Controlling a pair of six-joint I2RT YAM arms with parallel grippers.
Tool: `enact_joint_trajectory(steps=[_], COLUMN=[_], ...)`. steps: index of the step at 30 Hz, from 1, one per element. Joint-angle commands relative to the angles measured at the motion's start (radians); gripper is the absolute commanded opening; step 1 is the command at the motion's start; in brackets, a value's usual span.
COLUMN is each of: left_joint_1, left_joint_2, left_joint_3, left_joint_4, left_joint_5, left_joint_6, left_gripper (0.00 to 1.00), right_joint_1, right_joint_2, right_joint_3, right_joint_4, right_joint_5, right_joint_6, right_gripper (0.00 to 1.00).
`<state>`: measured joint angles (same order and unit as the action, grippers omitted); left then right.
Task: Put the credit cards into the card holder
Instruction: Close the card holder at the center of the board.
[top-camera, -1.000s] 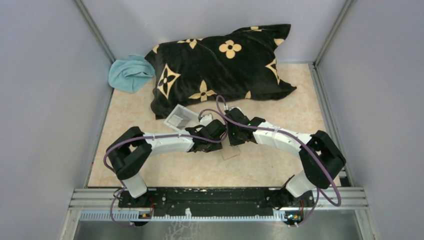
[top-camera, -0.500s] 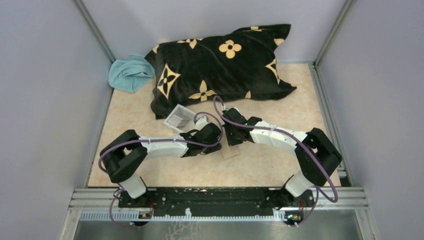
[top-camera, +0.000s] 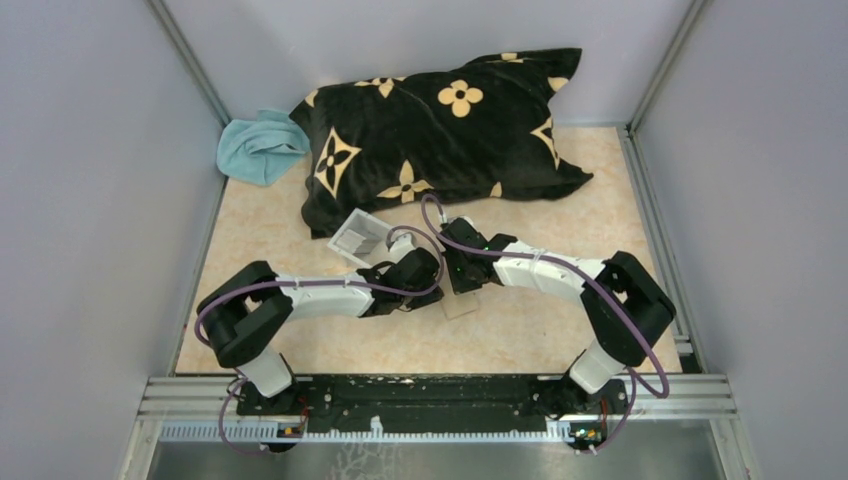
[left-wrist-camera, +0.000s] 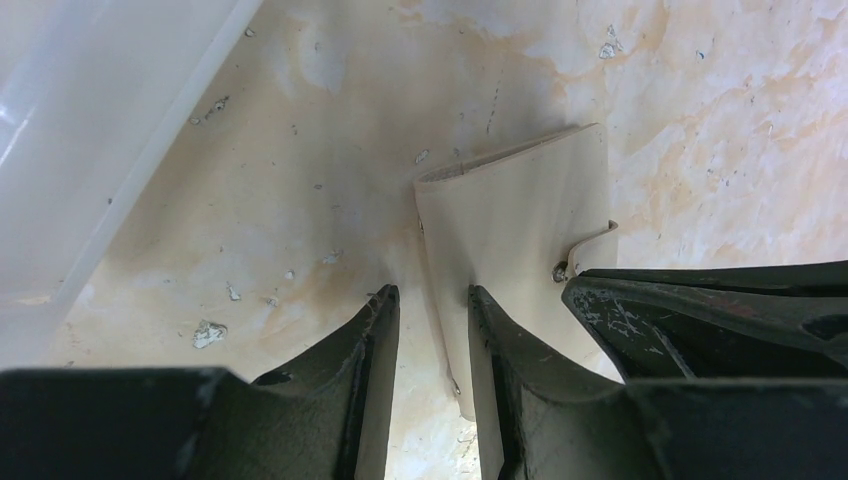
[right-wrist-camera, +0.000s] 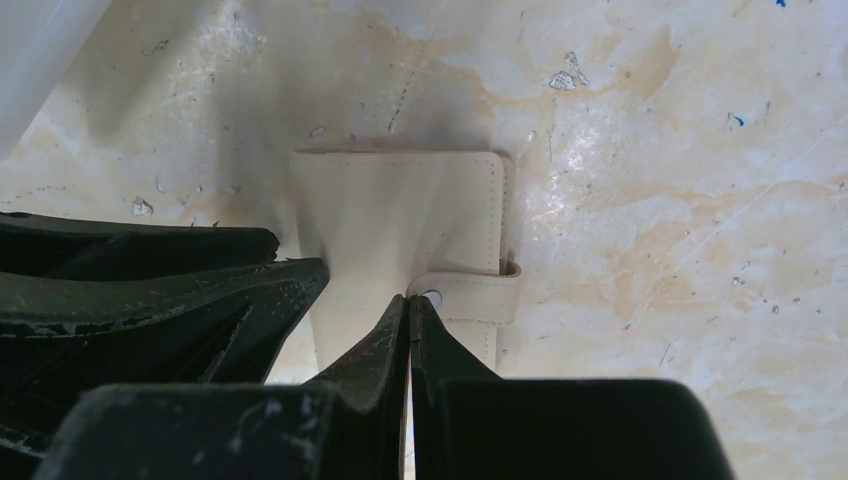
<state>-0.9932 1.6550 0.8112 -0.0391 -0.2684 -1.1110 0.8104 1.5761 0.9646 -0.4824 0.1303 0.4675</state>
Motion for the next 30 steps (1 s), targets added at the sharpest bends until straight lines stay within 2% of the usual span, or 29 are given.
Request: enact_joint_trajectory(steps=[1, 30], left_joint_1=[-0.01, -0.01], left_joint_2=[0.0, -0.004], left_joint_3=[-0.031, -0.064], left_joint_4=[-0.04, -0.017], left_joint_5=[0.018, 0.023], left_joint_6=[-0.001, 0.0], left_gripper=[0.39, 0.39], right_joint_1=[0.016, 0.021], right_joint_2=[0.004, 0.05], right_joint_3=[0.03, 0.006], right_joint_4=[0.016, 0.037], right_joint_5=[0.015, 0.044], right_joint_6=[0.014, 0.038], right_gripper=[0.0, 0.0])
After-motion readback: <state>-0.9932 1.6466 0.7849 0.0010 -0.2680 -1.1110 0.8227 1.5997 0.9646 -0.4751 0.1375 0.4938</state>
